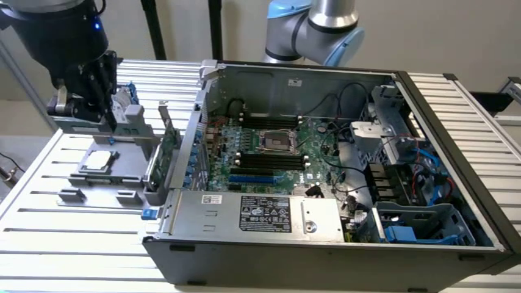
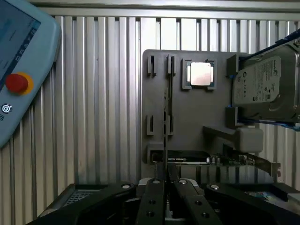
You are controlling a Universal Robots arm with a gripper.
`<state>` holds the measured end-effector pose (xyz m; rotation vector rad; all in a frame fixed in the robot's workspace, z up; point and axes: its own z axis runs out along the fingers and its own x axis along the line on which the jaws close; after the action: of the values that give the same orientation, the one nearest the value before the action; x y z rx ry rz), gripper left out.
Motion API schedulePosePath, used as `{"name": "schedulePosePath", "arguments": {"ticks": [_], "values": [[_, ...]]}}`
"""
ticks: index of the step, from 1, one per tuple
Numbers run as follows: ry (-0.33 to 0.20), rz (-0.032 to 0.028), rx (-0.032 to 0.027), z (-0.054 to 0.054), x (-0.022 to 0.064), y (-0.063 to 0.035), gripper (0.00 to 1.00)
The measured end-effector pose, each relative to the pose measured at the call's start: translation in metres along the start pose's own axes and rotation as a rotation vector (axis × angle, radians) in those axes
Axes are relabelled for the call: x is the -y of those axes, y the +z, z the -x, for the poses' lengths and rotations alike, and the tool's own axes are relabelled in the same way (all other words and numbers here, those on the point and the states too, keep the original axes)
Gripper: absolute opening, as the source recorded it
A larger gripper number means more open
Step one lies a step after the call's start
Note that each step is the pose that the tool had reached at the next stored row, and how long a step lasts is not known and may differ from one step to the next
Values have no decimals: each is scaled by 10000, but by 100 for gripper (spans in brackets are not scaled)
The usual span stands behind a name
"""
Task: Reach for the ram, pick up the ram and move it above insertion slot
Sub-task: 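Pick up the ram and move it above insertion slot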
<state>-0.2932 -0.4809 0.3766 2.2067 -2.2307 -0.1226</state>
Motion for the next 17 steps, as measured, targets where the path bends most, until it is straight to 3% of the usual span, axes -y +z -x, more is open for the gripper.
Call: {"name": "schedulePosePath", "arguments": {"ticks": [8,12,17], "values": [[-82,13,227,17,340,-238,13],[-122,16,328,21,522,-288,13],[-167,19,411,24,747,-317,13]]}}
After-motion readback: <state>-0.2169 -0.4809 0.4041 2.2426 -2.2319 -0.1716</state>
